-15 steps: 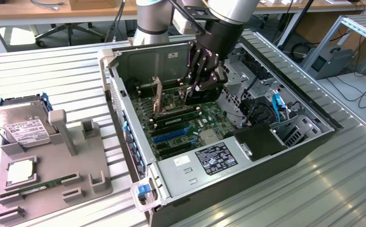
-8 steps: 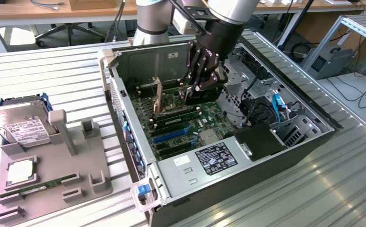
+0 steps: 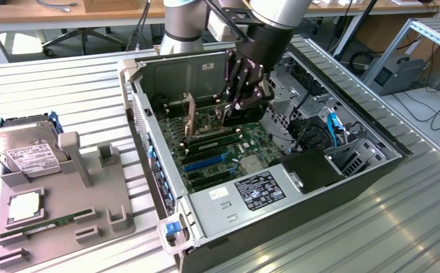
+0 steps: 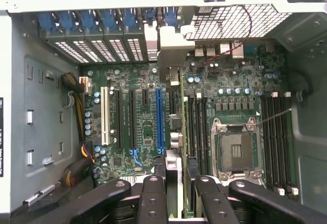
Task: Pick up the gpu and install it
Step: 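Insert the gpu into the slot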
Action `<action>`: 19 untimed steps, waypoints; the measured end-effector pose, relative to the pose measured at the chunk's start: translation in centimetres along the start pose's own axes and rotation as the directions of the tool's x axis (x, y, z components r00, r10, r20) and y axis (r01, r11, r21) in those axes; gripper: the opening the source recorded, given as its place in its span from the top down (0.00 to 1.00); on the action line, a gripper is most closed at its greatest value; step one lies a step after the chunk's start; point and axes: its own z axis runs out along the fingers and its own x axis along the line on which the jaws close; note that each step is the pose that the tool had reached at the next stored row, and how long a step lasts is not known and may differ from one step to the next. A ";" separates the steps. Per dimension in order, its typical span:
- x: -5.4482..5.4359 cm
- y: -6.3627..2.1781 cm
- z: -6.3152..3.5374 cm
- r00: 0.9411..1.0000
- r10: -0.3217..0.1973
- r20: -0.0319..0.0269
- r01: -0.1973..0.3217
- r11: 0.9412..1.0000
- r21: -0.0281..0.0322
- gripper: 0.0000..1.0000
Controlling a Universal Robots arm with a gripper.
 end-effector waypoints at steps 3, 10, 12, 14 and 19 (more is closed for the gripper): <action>0.0 0.00 0.00 1.000 -0.004 -0.001 0.004 1.000 0.000 0.73; 0.0 0.01 0.00 1.000 -0.010 -0.002 0.010 1.000 0.000 0.73; 0.0 0.00 0.00 1.000 -0.010 -0.001 0.010 1.000 0.000 0.73; 0.0 0.00 0.00 1.000 -0.010 -0.002 0.010 1.000 0.000 0.73; 0.1 0.00 0.00 1.000 -0.010 -0.001 0.010 1.000 0.000 0.73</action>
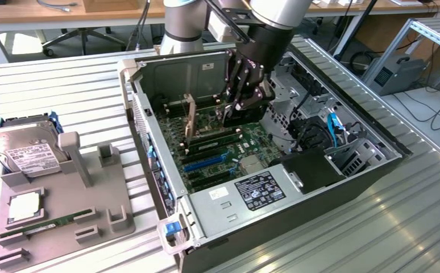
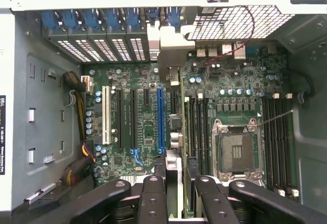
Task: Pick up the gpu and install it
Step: 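Insert the gpu into the slot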
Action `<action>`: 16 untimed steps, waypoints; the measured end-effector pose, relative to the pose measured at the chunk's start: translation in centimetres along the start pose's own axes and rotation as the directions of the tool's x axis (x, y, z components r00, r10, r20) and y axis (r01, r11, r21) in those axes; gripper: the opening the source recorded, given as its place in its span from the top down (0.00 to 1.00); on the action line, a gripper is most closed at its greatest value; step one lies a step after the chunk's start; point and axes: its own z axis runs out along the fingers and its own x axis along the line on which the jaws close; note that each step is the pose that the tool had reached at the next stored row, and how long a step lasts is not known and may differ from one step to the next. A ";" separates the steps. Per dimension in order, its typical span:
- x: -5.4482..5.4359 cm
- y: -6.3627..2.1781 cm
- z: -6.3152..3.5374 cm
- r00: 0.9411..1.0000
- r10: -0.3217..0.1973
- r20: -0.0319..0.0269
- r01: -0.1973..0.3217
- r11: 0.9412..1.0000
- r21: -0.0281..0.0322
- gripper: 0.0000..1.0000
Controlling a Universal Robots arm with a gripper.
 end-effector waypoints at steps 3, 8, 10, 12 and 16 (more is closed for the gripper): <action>0.1 -0.01 0.00 1.000 0.000 0.000 0.000 1.000 0.000 0.73; 0.3 -0.01 -0.01 1.000 0.000 0.000 0.000 1.000 0.000 0.73; 0.4 -0.01 -0.01 1.000 0.000 0.000 0.000 1.000 0.000 0.73; 0.5 -0.01 -0.01 1.000 0.000 0.000 0.000 1.000 0.000 0.73; 0.7 -0.02 -0.01 1.000 0.000 0.000 0.000 1.000 0.000 0.73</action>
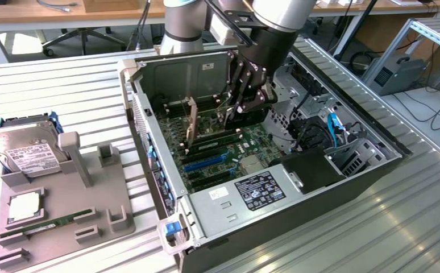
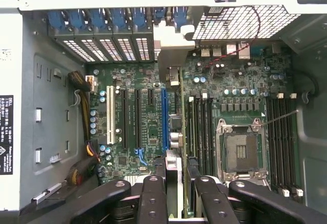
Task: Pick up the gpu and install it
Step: 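Insert the gpu into the slot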
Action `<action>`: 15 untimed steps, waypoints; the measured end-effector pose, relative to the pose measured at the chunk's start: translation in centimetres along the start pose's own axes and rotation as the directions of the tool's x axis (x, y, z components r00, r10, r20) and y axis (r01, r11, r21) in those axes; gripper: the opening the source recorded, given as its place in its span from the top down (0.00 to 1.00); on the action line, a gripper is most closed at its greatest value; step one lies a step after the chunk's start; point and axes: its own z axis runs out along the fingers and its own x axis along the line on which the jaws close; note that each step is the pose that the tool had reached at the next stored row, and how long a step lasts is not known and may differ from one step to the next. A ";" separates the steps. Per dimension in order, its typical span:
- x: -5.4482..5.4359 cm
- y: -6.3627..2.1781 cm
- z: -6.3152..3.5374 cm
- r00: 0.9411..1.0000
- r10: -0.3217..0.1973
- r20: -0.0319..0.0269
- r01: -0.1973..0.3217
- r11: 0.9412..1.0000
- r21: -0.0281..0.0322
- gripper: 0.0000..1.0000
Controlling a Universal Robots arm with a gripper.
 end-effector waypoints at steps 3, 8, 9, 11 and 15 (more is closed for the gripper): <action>0.2 0.00 0.00 1.000 0.000 0.000 0.000 1.000 0.000 0.73; 0.4 -0.01 0.00 1.000 0.000 0.000 0.000 1.000 0.000 0.73; 0.4 -0.01 -0.01 1.000 0.000 0.000 0.000 1.000 0.000 0.73; 0.5 -0.01 0.00 1.000 0.000 0.000 0.000 1.000 0.000 0.73; 0.6 -0.01 -0.01 1.000 0.000 0.000 0.000 1.000 0.000 0.73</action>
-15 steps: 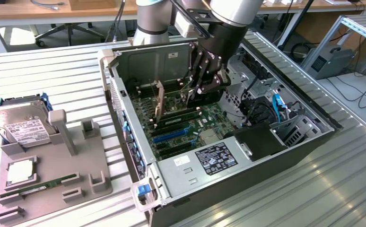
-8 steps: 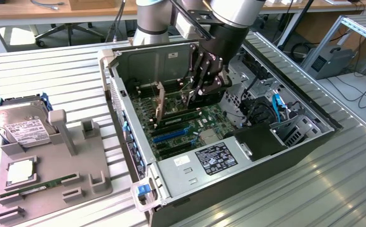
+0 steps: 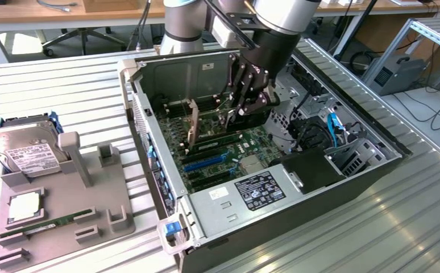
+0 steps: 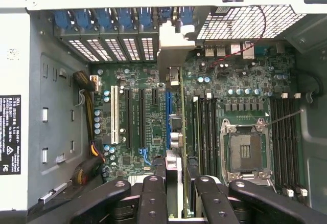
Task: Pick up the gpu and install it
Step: 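Insert the gpu into the slot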
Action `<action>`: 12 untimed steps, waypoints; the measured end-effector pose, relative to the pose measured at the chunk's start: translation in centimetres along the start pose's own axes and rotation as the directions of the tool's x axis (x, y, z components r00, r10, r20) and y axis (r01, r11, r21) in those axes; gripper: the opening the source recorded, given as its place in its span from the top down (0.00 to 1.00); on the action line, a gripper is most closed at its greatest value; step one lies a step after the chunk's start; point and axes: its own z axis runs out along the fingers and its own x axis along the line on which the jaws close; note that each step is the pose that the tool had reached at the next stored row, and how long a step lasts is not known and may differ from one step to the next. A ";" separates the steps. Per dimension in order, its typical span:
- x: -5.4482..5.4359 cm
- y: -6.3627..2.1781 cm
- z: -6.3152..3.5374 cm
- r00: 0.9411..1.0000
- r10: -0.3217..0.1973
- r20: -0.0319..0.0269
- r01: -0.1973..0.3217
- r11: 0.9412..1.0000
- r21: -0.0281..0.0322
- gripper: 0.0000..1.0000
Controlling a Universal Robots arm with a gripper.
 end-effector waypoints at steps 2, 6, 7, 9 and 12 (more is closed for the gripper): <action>0.0 -0.01 0.01 1.000 0.000 0.000 0.000 1.000 0.000 0.73; 0.1 -0.02 0.10 1.000 0.000 0.000 0.000 1.000 0.000 0.73; 0.1 -0.02 0.13 1.000 0.000 0.000 0.000 1.000 0.000 0.73; 0.1 -0.03 0.20 1.000 0.000 0.000 0.000 1.000 0.000 0.73; 0.2 -0.04 0.27 1.000 0.000 0.000 0.000 1.000 0.000 0.73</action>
